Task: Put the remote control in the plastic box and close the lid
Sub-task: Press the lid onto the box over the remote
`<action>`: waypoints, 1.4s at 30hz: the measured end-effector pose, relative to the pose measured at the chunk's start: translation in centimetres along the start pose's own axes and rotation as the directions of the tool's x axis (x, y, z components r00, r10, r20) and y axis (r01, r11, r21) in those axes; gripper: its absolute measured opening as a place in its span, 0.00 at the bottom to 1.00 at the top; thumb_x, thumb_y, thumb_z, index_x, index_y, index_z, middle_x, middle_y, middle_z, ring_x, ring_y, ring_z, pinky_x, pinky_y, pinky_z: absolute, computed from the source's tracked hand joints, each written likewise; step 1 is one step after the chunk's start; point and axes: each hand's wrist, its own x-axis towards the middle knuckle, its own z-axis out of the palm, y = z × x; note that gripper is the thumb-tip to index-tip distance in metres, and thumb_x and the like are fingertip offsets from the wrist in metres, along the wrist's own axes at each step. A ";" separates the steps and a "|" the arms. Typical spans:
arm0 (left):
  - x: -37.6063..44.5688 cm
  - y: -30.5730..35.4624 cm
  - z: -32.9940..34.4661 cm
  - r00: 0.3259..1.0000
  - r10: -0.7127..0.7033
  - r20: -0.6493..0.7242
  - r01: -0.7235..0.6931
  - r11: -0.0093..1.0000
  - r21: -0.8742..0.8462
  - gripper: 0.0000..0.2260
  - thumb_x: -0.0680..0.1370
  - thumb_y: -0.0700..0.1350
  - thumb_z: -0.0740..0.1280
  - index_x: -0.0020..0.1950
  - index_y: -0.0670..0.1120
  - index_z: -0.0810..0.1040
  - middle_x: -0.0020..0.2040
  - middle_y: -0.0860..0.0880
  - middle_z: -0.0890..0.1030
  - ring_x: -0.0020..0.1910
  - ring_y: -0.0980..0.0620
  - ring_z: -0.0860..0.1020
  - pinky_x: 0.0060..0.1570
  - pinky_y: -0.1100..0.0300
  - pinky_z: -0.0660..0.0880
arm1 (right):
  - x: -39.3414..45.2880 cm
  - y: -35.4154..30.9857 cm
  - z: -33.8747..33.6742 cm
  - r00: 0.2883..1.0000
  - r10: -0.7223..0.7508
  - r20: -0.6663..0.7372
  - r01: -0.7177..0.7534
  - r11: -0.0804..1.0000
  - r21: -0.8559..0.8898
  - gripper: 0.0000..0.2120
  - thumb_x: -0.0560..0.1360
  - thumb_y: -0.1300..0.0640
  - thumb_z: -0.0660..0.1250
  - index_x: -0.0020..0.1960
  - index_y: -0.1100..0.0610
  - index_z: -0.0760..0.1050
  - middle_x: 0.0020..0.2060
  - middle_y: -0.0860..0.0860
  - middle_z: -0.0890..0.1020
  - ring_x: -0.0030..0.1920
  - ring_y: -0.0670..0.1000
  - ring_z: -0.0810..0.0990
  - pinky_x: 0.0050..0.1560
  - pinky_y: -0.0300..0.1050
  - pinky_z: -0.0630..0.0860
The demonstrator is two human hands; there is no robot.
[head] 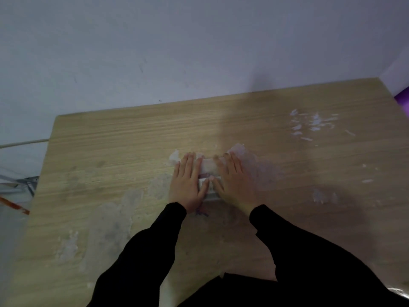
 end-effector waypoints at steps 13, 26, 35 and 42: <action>0.3 -1.2 -0.2 0.996 -0.033 -0.080 0.008 0.954 -0.298 0.30 0.74 0.60 0.57 0.75 0.52 0.58 0.77 0.48 0.61 0.76 0.56 0.50 0.75 0.54 0.43 | 0.9 0.7 1.1 0.994 -0.026 -0.109 0.038 0.992 0.116 0.28 0.74 0.41 0.57 0.71 0.54 0.65 0.70 0.60 0.69 0.73 0.60 0.62 0.73 0.55 0.58; -4.1 1.4 0.5 0.982 -0.067 -0.175 0.028 0.976 -0.216 0.20 0.76 0.50 0.61 0.64 0.42 0.72 0.68 0.37 0.72 0.67 0.39 0.70 0.67 0.44 0.67 | 1.4 2.7 -1.0 0.997 0.011 0.070 -0.016 0.998 0.066 0.29 0.78 0.41 0.56 0.75 0.48 0.53 0.77 0.53 0.54 0.77 0.53 0.48 0.76 0.57 0.51; -1.4 8.7 2.1 0.992 0.050 -0.117 -0.073 0.977 -0.202 0.13 0.73 0.34 0.69 0.58 0.35 0.78 0.62 0.30 0.75 0.64 0.30 0.72 0.62 0.37 0.72 | -5.9 8.9 -4.2 0.946 -0.308 -0.106 0.309 0.951 -0.003 0.12 0.76 0.55 0.60 0.55 0.59 0.76 0.55 0.59 0.81 0.57 0.59 0.78 0.56 0.52 0.77; 7.3 19.4 4.9 0.989 0.139 -0.045 -0.145 0.962 -0.230 0.13 0.71 0.30 0.67 0.56 0.31 0.75 0.62 0.29 0.74 0.65 0.29 0.70 0.64 0.36 0.70 | -6.1 19.8 -8.5 0.992 -0.083 -0.099 0.084 0.996 0.009 0.18 0.72 0.61 0.66 0.62 0.61 0.73 0.62 0.60 0.77 0.64 0.60 0.75 0.65 0.55 0.71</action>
